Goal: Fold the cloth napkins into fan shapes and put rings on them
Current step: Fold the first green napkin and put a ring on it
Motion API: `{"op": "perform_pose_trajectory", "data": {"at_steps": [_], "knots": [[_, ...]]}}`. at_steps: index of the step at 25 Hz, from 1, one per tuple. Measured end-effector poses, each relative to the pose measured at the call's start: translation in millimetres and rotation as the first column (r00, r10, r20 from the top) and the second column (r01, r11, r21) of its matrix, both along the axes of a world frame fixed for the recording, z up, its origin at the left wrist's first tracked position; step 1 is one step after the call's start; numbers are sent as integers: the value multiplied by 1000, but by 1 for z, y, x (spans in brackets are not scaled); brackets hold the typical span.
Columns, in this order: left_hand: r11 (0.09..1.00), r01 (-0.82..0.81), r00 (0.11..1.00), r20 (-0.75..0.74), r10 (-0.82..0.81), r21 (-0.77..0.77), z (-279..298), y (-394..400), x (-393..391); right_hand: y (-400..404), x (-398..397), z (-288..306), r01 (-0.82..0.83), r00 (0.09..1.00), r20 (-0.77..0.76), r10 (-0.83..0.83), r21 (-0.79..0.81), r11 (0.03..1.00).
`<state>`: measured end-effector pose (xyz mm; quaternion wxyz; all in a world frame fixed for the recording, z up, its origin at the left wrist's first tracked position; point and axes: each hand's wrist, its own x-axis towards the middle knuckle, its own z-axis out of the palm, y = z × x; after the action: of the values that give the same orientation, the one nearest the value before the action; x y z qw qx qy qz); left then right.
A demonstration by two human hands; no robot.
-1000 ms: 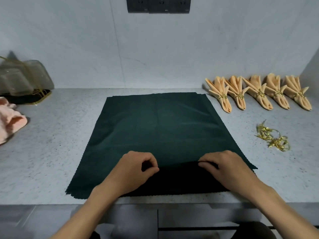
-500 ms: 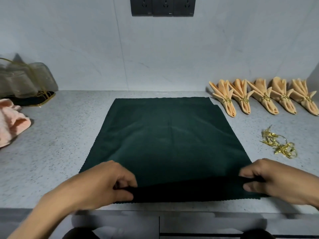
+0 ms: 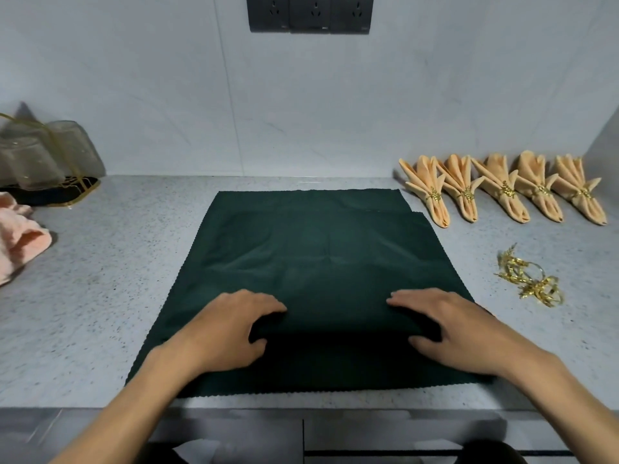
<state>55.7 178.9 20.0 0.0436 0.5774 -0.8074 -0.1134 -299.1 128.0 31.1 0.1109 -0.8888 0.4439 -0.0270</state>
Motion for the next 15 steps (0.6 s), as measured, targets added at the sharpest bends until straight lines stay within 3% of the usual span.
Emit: {"op": "perform_pose_trajectory", "data": {"at_steps": [2, 4, 7, 11, 13, 15], "knots": [[998, -65, 998, 25, 66, -20, -8, 0, -2, 0, 4, -12, 4, 1000, 1, -4, -34, 999], [989, -115, 980, 151, 128, -88, -2, -4, -9, -3, 9, -14, 22, 999, -29, -26, -111, 994], [999, -12, 972, 234, 23, -50, 13, 14, -12, 6, 4, -5, -9, 990, -142, -9, -130, 991], [970, 78, 997, 10, -83, 232, 30, 44, -14, 30, -7, 18, -33, 957, -280, 72, 141, 989], [933, 69, 990, -137, -21, 352, 23, 33, 0, 22, 1, 27, -18, 980, -187, 72, 275, 961], [957, 38, 996, -93, -12, 288, 8, 12, 21, -1, 11, 22, -31, 995, -88, 50, 205, 978]]}}
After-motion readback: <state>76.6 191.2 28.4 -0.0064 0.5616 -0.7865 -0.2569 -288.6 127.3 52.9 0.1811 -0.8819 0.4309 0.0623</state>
